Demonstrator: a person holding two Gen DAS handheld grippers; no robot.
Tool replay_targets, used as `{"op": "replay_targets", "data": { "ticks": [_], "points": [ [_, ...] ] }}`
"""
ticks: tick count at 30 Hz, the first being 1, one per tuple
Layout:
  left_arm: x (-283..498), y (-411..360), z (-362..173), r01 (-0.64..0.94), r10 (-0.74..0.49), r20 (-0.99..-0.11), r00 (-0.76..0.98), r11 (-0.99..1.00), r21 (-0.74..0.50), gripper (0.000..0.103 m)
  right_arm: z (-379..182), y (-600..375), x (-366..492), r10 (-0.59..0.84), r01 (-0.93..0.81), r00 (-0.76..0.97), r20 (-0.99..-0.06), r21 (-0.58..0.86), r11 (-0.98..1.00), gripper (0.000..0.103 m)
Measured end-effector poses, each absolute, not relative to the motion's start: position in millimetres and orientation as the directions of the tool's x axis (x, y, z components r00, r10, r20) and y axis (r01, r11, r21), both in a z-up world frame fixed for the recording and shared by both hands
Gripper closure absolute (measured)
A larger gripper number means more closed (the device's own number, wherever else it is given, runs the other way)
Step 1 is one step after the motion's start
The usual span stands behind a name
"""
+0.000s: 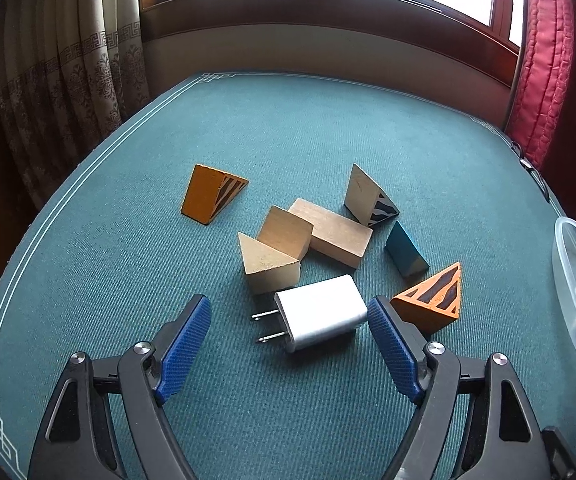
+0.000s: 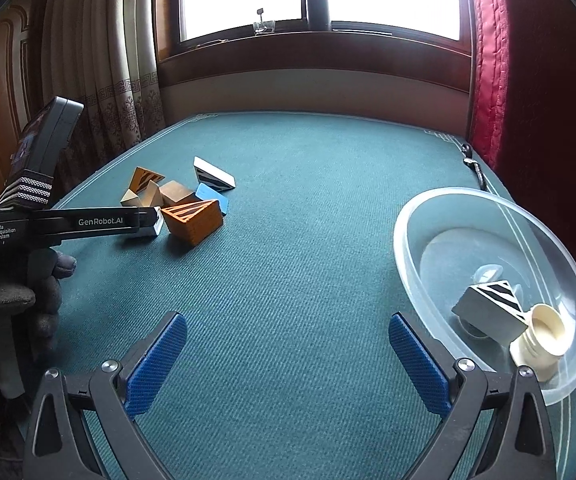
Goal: Organize rigid objects
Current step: 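Grasp the white charger plug with the left tool while the right tool returns to the blocks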
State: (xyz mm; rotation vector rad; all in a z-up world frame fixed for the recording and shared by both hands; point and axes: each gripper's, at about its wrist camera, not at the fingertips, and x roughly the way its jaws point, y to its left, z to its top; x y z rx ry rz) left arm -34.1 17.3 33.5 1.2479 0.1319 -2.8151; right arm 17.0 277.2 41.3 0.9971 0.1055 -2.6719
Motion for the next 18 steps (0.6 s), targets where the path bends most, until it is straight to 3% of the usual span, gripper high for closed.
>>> {"op": "replay_targets", "data": {
  "ticks": [10, 11, 13, 18],
  "points": [
    [-40.6, 21.9, 20.4, 0.107, -0.023, -0.763, -0.646, -0.992, -0.060, 0.026, 35.9, 268.9, 5.3, -0.264, 0.298, -0.685, -0.679, 0.070, -0.952, 0.001],
    [-40.4, 21.2, 20.2, 0.107, -0.025, -0.759, -0.651, -0.993, -0.059, 0.027, 36.0, 269.4, 5.5, -0.265, 0.297, -0.685, -0.678, 0.072, -0.952, 0.001],
    [-40.1, 20.8, 21.7, 0.097, -0.012, -0.755, -0.656, -0.993, -0.068, 0.040, 35.6, 269.8, 4.3, -0.267, 0.296, -0.681, -0.681, 0.077, -0.952, 0.001],
    [-37.5, 21.9, 23.6, 0.069, 0.016, -0.749, -0.663, -0.994, -0.083, 0.040, 34.8, 268.0, 3.5, -0.271, 0.303, -0.676, -0.686, 0.077, -0.950, 0.001]
  ]
}}
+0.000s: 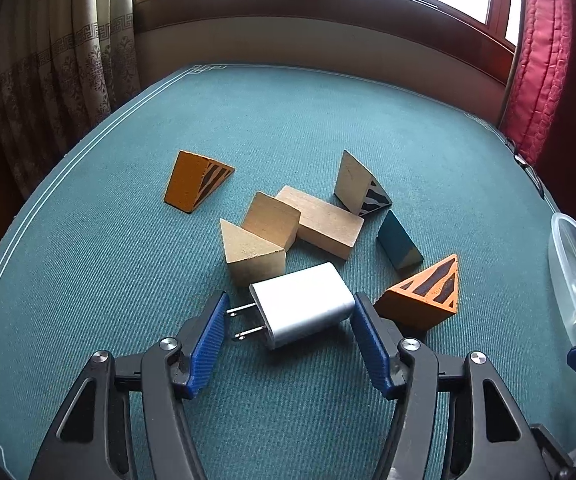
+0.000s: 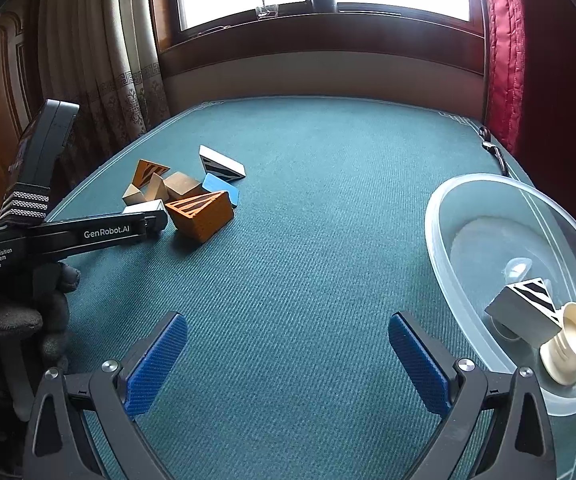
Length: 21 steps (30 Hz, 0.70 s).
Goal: Organize rigid objects
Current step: 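Grasp the white charger plug with the left tool while the right tool returns to the blocks, then grasp the orange striped triangular block with the right tool while the left tool holds the charger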
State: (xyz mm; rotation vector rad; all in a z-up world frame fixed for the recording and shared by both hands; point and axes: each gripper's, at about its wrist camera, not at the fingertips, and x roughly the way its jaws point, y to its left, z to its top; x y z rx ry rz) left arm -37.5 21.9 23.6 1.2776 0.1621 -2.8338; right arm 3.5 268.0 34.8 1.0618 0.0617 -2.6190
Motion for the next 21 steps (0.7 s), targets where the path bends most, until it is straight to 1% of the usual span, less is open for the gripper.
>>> {"op": "replay_targets", "data": {
  "ticks": [6, 10, 16, 21],
  "points": [
    [-30.5, 22.3, 38.7, 0.057, 0.011, -0.723, -0.691, -0.996, -0.070, 0.040, 35.0, 258.6, -8.1, -0.308, 0.330, -0.644, -0.700, 0.108, -0.938, 0.001],
    [-27.4, 9.6, 51.2, 0.083, -0.003, -0.706, -0.708, -0.993, -0.079, 0.040, 36.3, 245.5, -24.2, -0.324, 0.353, -0.629, -0.706, 0.112, -0.929, 0.001],
    [-25.2, -11.4, 66.1, 0.129, -0.031, -0.687, -0.726, -0.987, -0.092, 0.040, 34.0, 223.4, -53.1, -0.375, 0.380, -0.577, -0.725, 0.168, -0.910, 0.001],
    [-23.4, -17.8, 72.5, 0.143, -0.043, -0.677, -0.734, -0.985, -0.093, 0.040, 32.5, 200.2, -70.6, -0.382, 0.396, -0.567, -0.730, 0.165, -0.903, 0.002]
  ]
}}
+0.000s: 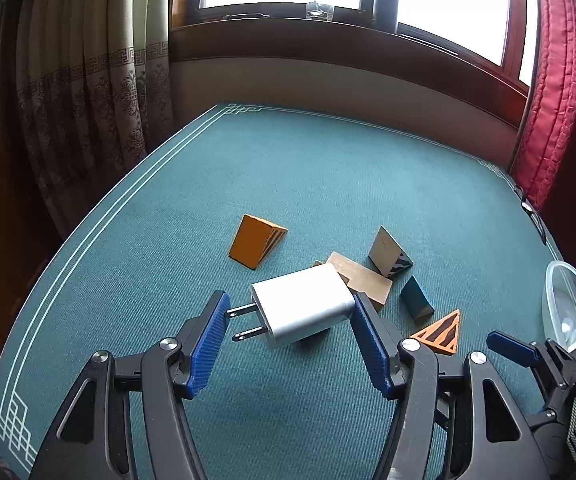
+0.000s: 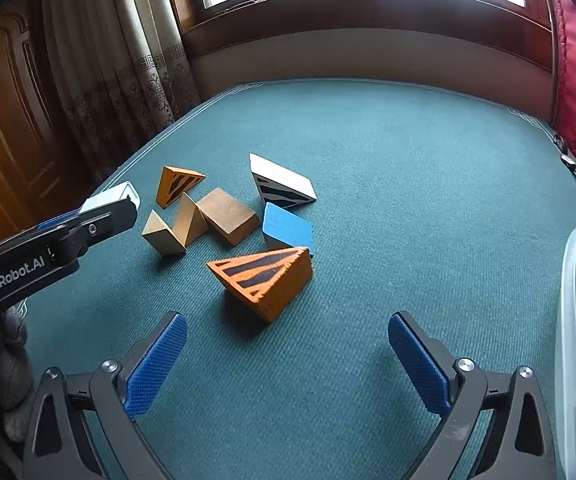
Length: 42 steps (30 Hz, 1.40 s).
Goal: Organize rigid objects
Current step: 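Grasp the orange striped triangular block with the right tool while the left tool holds the charger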
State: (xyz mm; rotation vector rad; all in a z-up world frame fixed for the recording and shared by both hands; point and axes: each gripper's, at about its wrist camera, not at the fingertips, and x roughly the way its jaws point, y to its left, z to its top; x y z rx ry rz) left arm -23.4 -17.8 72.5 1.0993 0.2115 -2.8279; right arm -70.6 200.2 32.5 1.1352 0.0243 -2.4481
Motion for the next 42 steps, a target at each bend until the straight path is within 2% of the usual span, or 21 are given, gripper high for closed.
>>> {"op": "replay_targets", "data": {
  "ticks": [4, 6, 10, 14, 42],
  "points": [
    [-23.0, -19.4, 73.9, 0.145, -0.042, -0.675, -0.737, -0.985, -0.097, 0.040, 30.1, 185.4, -80.6, -0.373, 0.410, -0.560, -0.740, 0.144, -0.901, 0.008],
    [-23.1, -18.0, 74.6, 0.150, -0.044, -0.673, -0.738, -0.984, -0.100, 0.040, 28.8, 179.8, -84.9, -0.366, 0.413, -0.554, -0.747, 0.135, -0.900, 0.016],
    [-23.2, -18.5, 76.4, 0.157, -0.046, -0.671, -0.740, -0.982, -0.106, 0.040, 25.2, 169.5, -89.1, -0.336, 0.420, -0.564, -0.754, 0.089, -0.903, 0.026],
    [-23.3, -17.8, 76.4, 0.164, -0.049, -0.671, -0.740, -0.980, -0.109, 0.040, 24.4, 164.4, -86.1, -0.313, 0.429, -0.580, -0.752, 0.045, -0.902, 0.040],
    [-20.6, -1.4, 73.5, 0.128, -0.029, -0.675, -0.737, -0.987, -0.097, 0.040, 49.7, 199.3, -54.0, -0.310, 0.387, -0.646, -0.697, 0.050, -0.921, 0.043]
  ]
}}
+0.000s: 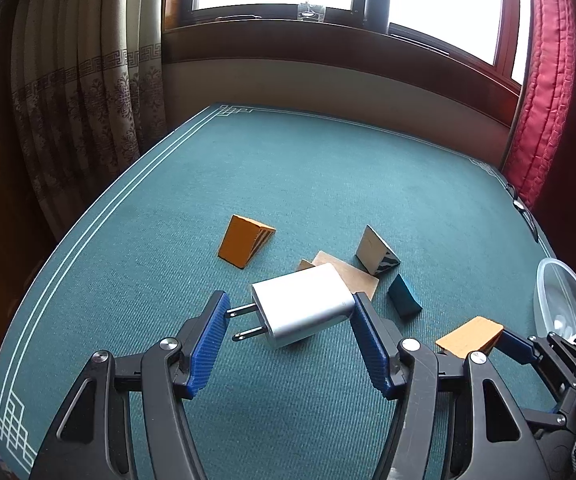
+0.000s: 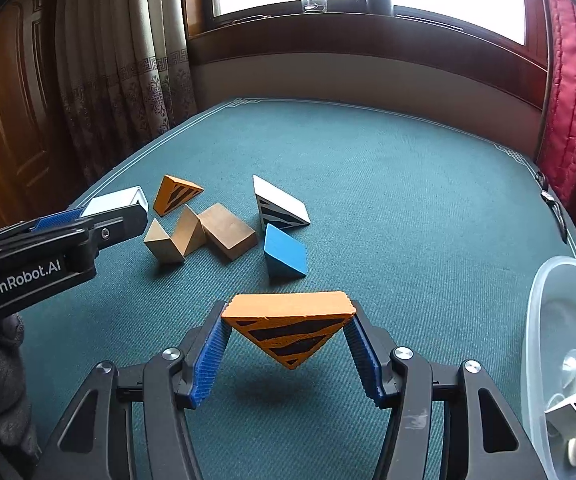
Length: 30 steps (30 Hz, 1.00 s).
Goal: Organize rigid objects
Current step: 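Grasp the orange striped triangular block with the right tool while the left tool holds the charger, then carry the orange block into the clear basin and open the right tool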
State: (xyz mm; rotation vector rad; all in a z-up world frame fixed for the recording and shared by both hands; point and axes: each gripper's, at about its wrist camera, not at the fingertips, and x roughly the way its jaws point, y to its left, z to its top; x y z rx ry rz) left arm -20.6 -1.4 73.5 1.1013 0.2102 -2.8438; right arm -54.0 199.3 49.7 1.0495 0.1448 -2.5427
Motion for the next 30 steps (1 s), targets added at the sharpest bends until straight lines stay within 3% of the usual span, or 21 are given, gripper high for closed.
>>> {"op": "replay_targets", "data": {
  "ticks": [30],
  "points": [
    [-15.1, 24.8, 69.3, 0.058, 0.009, -0.682, -0.731, -0.995, -0.076, 0.040, 67.3, 331.7, -48.6, -0.118, 0.081, -0.743, -0.658, 0.087, -0.993, 0.043]
  ]
}}
